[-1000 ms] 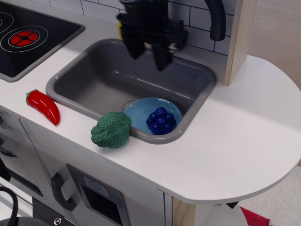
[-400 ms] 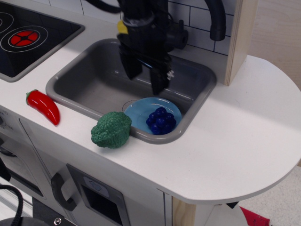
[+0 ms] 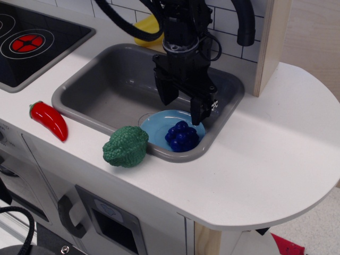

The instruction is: Take blueberries off plate sink

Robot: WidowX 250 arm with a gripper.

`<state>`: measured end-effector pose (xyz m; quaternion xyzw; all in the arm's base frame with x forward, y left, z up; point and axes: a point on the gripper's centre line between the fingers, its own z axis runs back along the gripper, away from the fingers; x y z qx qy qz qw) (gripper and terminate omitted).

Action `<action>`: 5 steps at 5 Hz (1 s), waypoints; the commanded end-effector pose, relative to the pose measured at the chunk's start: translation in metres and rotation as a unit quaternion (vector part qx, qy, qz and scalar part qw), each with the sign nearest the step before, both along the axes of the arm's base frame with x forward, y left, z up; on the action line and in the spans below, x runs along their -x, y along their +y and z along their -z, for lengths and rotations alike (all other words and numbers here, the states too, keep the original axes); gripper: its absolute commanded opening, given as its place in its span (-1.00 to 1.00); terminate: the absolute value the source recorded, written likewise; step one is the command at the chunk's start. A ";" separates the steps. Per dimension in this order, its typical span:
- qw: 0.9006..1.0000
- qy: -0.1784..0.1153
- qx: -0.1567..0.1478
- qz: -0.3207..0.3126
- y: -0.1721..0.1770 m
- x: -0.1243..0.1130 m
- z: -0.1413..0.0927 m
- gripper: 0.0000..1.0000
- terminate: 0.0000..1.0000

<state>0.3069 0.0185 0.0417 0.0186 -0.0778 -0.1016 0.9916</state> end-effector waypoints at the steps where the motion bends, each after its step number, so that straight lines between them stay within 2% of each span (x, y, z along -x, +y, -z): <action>1: 0.999 -0.021 -0.010 -0.027 0.006 -0.013 0.008 1.00 -1.00; 3: 0.999 -0.011 -0.007 -0.031 0.006 -0.006 0.023 1.00 -1.00; 5: 0.999 -0.017 -0.013 -0.035 0.005 -0.007 0.035 1.00 -1.00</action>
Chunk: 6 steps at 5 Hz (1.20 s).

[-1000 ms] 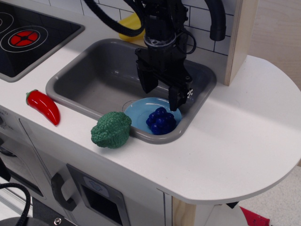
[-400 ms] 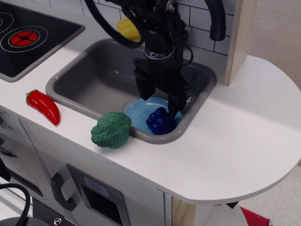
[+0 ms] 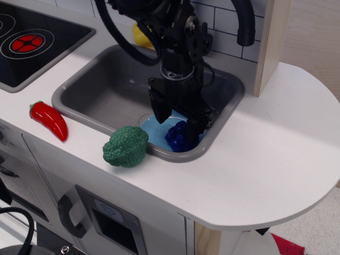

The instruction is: Take blueberries off plate sink

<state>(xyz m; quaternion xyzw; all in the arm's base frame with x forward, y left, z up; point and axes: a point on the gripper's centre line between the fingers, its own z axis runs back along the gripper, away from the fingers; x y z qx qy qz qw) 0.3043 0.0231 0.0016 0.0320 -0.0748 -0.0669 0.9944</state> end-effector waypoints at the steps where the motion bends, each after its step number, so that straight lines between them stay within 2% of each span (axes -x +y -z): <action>1: 1.000 -0.015 -0.003 0.004 -0.001 -0.009 -0.001 1.00 -1.00; 3: 1.000 -0.001 0.009 0.010 -0.005 -0.010 0.006 1.00 -1.00; 4: 1.000 0.001 0.015 0.014 -0.006 -0.010 0.006 -1.00 -1.00; 5: 0.999 -0.031 0.010 0.011 -0.003 -0.012 -0.004 -1.00 -1.00; 6: 0.998 -0.043 0.033 -0.017 0.004 -0.017 -0.024 -1.00 -1.00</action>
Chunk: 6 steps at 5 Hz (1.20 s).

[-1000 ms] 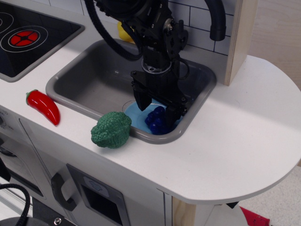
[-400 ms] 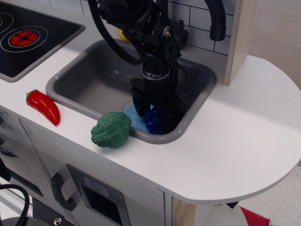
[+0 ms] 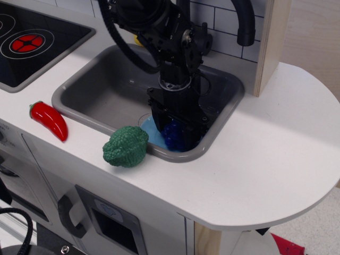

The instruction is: Take blueberries off plate sink

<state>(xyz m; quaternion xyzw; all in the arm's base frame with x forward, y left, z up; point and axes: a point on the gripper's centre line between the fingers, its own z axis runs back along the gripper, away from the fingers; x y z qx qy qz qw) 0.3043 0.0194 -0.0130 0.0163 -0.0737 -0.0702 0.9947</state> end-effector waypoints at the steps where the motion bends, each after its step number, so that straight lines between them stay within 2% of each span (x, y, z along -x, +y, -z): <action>1: 0.997 -0.055 0.039 -0.040 0.022 -0.024 -0.060 -1.00 -1.00; 2: 0.996 -0.050 0.043 -0.056 0.047 -0.036 -0.068 -1.00 -1.00; 4: 0.997 -0.043 0.016 -0.060 0.104 -0.048 -0.051 -1.00 -1.00; 6: 0.998 -0.033 0.014 -0.059 0.136 -0.052 -0.040 -1.00 -1.00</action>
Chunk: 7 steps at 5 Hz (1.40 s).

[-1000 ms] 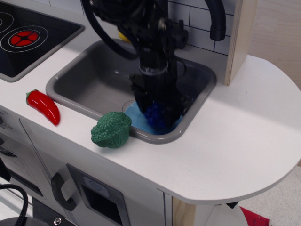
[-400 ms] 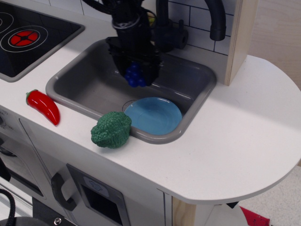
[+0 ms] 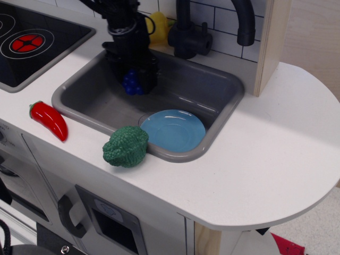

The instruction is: Take blueberries off plate sink

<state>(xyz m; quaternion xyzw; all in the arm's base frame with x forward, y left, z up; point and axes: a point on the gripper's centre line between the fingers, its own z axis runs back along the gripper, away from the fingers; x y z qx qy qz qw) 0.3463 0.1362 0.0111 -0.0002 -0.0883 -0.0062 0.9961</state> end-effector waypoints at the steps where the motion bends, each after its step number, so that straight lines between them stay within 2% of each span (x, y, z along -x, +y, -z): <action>1: 1.000 -0.019 -0.008 0.007 0.027 -0.009 -0.016 -1.00 -1.00; 2: 1.000 -0.023 -0.008 0.001 0.026 -0.010 -0.022 1.00 -1.00; 3: 1.000 -0.030 -0.001 -0.004 0.022 -0.011 -0.037 1.00 -1.00; 5: 0.998 -0.050 0.048 -0.008 -0.003 0.002 -0.092 1.00 -1.00; 6: 0.997 -0.056 0.057 0.011 -0.018 0.009 -0.107 1.00 -1.00; 7: 0.997 -0.056 0.057 0.011 -0.018 0.009 -0.107 1.00 -1.00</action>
